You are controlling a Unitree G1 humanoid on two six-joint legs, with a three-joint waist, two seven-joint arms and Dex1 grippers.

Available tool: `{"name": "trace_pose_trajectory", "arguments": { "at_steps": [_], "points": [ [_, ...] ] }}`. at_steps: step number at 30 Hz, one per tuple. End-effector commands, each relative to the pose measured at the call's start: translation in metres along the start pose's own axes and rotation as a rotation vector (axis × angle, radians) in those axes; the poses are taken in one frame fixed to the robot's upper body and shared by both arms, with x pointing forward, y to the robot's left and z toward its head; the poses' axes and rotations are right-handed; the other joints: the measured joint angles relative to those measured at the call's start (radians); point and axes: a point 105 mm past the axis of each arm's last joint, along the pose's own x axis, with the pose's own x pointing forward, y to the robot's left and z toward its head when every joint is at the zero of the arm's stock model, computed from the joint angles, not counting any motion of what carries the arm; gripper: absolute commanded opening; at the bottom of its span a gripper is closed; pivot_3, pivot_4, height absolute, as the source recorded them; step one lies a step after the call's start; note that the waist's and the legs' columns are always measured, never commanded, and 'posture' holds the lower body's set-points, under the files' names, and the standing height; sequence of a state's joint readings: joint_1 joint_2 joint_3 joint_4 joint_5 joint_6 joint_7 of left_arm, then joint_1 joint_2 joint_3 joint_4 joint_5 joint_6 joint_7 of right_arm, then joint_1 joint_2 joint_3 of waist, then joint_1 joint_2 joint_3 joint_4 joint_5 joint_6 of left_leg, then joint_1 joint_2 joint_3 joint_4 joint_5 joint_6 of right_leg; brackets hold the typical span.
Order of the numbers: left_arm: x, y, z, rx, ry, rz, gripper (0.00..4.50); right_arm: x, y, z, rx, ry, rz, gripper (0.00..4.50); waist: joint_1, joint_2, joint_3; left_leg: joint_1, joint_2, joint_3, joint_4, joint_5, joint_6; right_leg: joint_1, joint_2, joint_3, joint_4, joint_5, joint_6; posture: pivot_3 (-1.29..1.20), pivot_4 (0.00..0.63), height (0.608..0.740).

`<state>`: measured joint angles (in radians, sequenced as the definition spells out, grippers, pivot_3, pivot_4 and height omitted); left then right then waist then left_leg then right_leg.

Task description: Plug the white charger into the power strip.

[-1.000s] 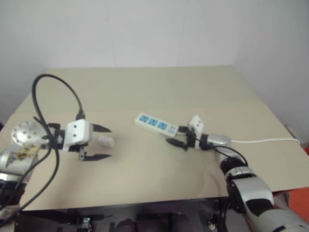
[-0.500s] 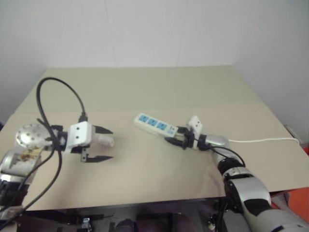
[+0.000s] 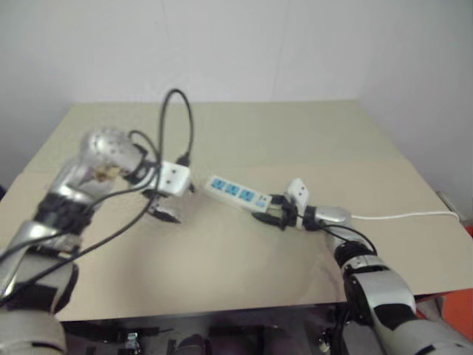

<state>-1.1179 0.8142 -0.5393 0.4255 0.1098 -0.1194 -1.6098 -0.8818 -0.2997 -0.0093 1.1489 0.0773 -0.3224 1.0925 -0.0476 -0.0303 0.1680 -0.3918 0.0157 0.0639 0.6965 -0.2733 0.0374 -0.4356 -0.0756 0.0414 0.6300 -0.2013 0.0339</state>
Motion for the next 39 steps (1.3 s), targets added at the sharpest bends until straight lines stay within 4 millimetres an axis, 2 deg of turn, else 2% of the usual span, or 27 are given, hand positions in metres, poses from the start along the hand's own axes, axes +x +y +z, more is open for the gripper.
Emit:
{"name": "trace_pose_trajectory", "arguments": {
  "at_steps": [1, 9, 13, 19, 32, 39],
  "points": [
    [0.006, 0.009, 0.000, 0.039, 0.112, -0.080, 4.50, -0.003, 0.002, -0.005, -0.020, 0.035, 0.020, 3.42, 0.001, 0.000, 0.000, 0.000, 0.000, 0.000, 0.000, 0.000, 0.000, 0.000, 0.000, 0.000, 0.000, 0.000, 0.000, 0.00, 0.150, 0.740],
    [0.026, 0.015, -0.007, 0.031, 0.266, -0.169, 4.50, -0.004, 0.002, -0.009, -0.021, 0.050, 0.011, 3.42, 0.001, 0.000, 0.000, 0.000, 0.000, -0.001, 0.000, 0.000, 0.000, 0.000, 0.000, 0.000, 0.000, 0.000, 0.000, 0.00, 0.150, 0.740],
    [0.026, 0.015, -0.008, 0.038, 0.290, -0.176, 4.50, -0.005, 0.000, -0.009, -0.025, 0.054, 0.004, 3.42, 0.002, 0.000, 0.000, 0.000, 0.000, -0.002, 0.001, 0.000, 0.000, -0.001, 0.000, 0.000, 0.000, 0.000, 0.000, 0.00, 0.150, 0.740],
    [0.024, 0.006, -0.024, 0.030, 0.391, -0.203, 4.50, -0.006, -0.003, -0.007, -0.023, 0.050, -0.010, 3.42, 0.002, 0.000, 0.000, 0.000, 0.000, -0.003, 0.001, 0.000, 0.000, -0.001, 0.000, 0.000, 0.000, 0.000, 0.000, 0.00, 0.150, 0.740],
    [0.029, -0.011, -0.035, -0.067, 0.414, -0.224, 4.50, -0.009, -0.004, -0.011, -0.022, 0.071, -0.022, 3.42, 0.002, 0.000, 0.000, 0.000, 0.000, -0.006, 0.001, 0.000, 0.000, -0.001, 0.000, 0.000, 0.001, 0.000, 0.000, 0.00, 0.150, 0.740],
    [0.032, -0.014, -0.044, -0.093, 0.436, -0.228, 4.50, -0.009, -0.005, -0.011, -0.023, 0.074, -0.023, 3.42, 0.002, 0.000, 0.000, 0.000, 0.000, -0.006, 0.001, 0.000, 0.000, -0.001, 0.000, 0.000, 0.001, 0.000, 0.000, 0.00, 0.150, 0.740]
  ]
}}
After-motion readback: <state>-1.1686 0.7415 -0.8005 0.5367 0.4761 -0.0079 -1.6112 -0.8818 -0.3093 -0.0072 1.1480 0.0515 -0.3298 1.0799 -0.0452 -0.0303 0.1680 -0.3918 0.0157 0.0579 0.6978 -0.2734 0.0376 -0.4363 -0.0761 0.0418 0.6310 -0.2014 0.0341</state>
